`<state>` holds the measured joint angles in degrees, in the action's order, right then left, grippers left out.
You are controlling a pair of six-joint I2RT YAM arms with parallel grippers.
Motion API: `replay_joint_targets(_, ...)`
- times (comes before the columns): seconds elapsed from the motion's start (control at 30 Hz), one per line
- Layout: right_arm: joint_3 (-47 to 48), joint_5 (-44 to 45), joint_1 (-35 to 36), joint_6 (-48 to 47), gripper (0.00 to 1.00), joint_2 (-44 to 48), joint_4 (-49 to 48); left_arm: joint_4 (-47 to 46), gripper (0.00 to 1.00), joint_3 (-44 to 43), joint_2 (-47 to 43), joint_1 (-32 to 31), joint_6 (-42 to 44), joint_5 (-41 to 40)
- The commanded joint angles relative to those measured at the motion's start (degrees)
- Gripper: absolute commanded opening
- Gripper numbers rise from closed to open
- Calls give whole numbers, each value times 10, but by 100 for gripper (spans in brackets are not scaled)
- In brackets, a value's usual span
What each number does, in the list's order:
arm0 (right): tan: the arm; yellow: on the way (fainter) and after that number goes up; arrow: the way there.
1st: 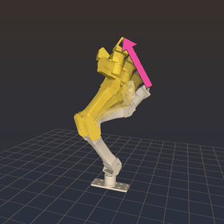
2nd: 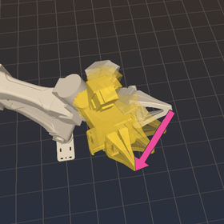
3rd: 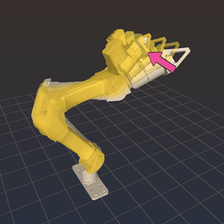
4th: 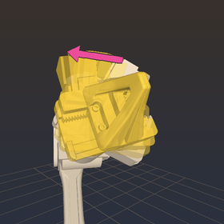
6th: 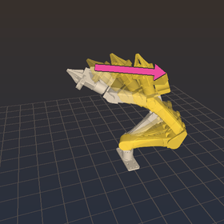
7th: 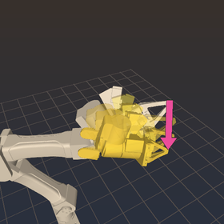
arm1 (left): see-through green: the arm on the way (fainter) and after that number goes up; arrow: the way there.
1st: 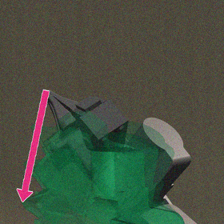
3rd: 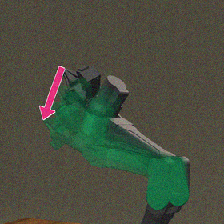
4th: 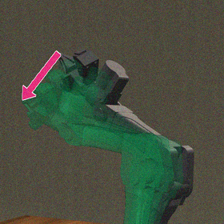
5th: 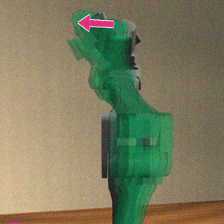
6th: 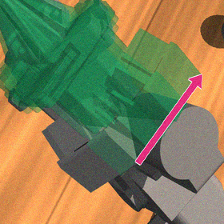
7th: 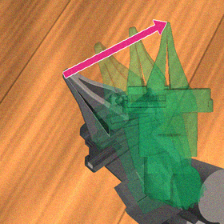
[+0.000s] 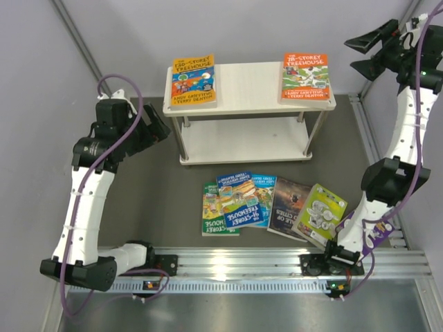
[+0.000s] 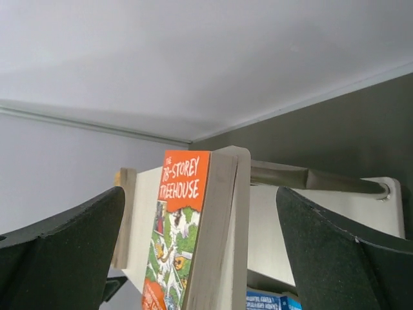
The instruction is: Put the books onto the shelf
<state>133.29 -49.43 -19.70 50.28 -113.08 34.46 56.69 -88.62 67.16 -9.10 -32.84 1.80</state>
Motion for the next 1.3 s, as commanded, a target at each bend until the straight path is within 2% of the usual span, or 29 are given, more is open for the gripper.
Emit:
replay_joint_targets(0.0, 12, 59, 11, -83, 100, 58, 49, -11, 95, -24, -2, -2, 1, -13)
replay_joint_targets(0.1, 7, 150, 15, -164, 100, 105, 170, -13, 95, -11, -9, -3, 3, -7)
replay_joint_targets(0.17, 1, 219, 26, -207, 100, 127, 213, -11, 94, 6, -11, -15, 6, -4)
replay_joint_targets(0.23, -44, 266, 43, -212, 100, 182, 240, -13, 94, 31, -12, -35, -3, -13)
replay_joint_targets(0.33, -130, 346, 111, -217, 100, 266, 240, -25, 94, 66, -12, -107, -27, -46)
replay_joint_targets(0.37, -165, 381, 153, -201, 100, 295, 227, -29, 94, 75, -11, -143, -35, -59)
replay_joint_targets(0.43, -290, 395, 189, -166, 100, 399, 182, -43, 94, 100, -9, -173, -59, -61)
replay_joint_targets(0.47, -338, 392, 230, -119, 100, 437, 127, -45, 94, 107, -10, -194, -66, -58)
replay_joint_targets(0.5, -433, 389, 250, -98, 100, 516, 86, -54, 94, 122, -11, -203, -74, -58)
replay_joint_targets(0.57, -527, 367, 301, -50, 100, 588, -18, -61, 94, 138, -20, -220, -78, -38)
replay_joint_targets(0.6, -612, 357, 317, -41, 100, 643, -42, -74, 94, 154, -23, -225, -76, -30)
replay_joint_targets(0.63, -648, 352, 333, -36, 100, 660, -50, -80, 94, 164, -27, -230, -75, -23)
replay_joint_targets(0.73, -725, 326, 374, -54, 100, 661, 22, -111, 95, 219, -40, -245, -75, 7)
replay_joint_targets(0.83, -766, 375, 452, -68, 100, 651, 53, -136, 95, 278, -32, -253, -75, 29)
replay_joint_targets(0.97, -819, 378, 496, -63, 100, 640, -2, -156, 95, 303, -40, -266, -93, 51)
replay_joint_targets(1.1, -888, 370, 521, -58, 99, 582, -66, -194, 95, 350, -52, -269, -118, 73)
replay_joint_targets(1.13, -899, 364, 523, -55, 100, 571, -109, -203, 95, 360, -49, -275, -120, 80)
replay_joint_targets(1.27, -926, 362, 524, -58, 100, 496, -170, -287, 96, 435, -19, -282, -138, 116)
